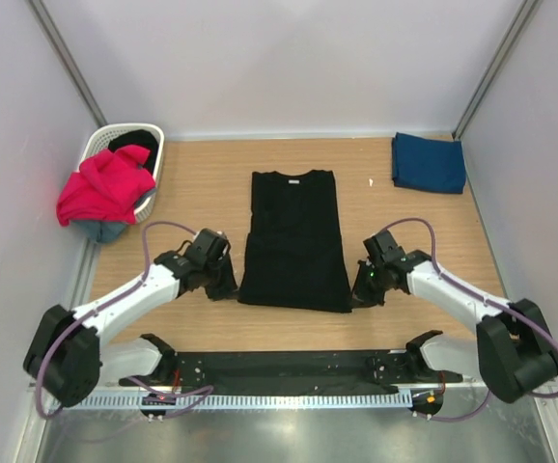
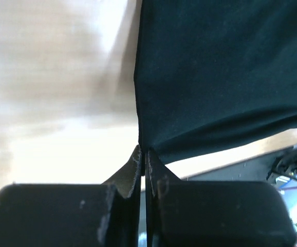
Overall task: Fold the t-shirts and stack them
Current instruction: Fold the tshirt
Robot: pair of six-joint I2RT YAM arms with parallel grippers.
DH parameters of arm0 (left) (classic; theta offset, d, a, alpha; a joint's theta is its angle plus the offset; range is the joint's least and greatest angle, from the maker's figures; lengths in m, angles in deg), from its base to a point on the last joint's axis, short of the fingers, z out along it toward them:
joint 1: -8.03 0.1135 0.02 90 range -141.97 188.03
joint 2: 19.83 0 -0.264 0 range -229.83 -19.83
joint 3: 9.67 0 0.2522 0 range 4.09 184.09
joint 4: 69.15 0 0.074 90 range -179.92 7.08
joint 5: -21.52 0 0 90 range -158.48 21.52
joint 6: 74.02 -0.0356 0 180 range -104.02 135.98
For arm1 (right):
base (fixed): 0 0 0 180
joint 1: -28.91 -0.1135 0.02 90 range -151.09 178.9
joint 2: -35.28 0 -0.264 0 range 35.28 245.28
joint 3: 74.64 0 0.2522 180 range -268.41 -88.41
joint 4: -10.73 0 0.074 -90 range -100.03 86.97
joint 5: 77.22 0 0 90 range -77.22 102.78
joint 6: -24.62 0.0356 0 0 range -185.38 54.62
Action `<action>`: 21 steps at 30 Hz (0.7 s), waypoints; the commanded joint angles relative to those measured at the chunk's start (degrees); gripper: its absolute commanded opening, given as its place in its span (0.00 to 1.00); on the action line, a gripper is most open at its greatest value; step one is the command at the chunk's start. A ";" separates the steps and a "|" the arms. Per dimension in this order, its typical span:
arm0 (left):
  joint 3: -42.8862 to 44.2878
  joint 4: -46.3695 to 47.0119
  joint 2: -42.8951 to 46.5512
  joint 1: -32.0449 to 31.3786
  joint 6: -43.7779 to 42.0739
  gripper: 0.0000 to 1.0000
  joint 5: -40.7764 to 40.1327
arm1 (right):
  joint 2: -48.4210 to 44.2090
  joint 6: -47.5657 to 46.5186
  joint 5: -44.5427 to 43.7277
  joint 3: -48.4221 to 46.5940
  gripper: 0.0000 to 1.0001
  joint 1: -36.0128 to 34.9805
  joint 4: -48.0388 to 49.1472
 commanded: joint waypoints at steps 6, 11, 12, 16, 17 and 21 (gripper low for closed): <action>-1.31 -19.69 13.85 -5.54 8.98 0.00 -7.74 | -13.43 7.50 -1.72 2.82 0.01 -3.91 -14.99; 5.62 -28.65 17.98 -7.83 10.57 0.00 -11.60 | -18.80 6.98 -4.26 -4.48 0.01 -4.00 -23.54; 6.77 -30.16 18.34 -7.92 10.84 0.00 -12.22 | -19.06 6.97 -4.53 -6.84 0.01 -4.00 -25.38; 14.41 -35.61 17.65 -7.92 9.70 0.00 -17.84 | -16.80 6.18 -6.37 -12.74 0.01 -4.00 -26.71; 17.74 -36.75 17.03 -7.92 9.26 0.00 -19.07 | -15.74 5.31 -7.51 -14.23 0.01 -4.00 -26.54; 24.00 -36.51 10.62 -7.75 7.23 0.00 -24.35 | -9.59 2.85 -13.22 -25.13 0.01 -4.00 -27.24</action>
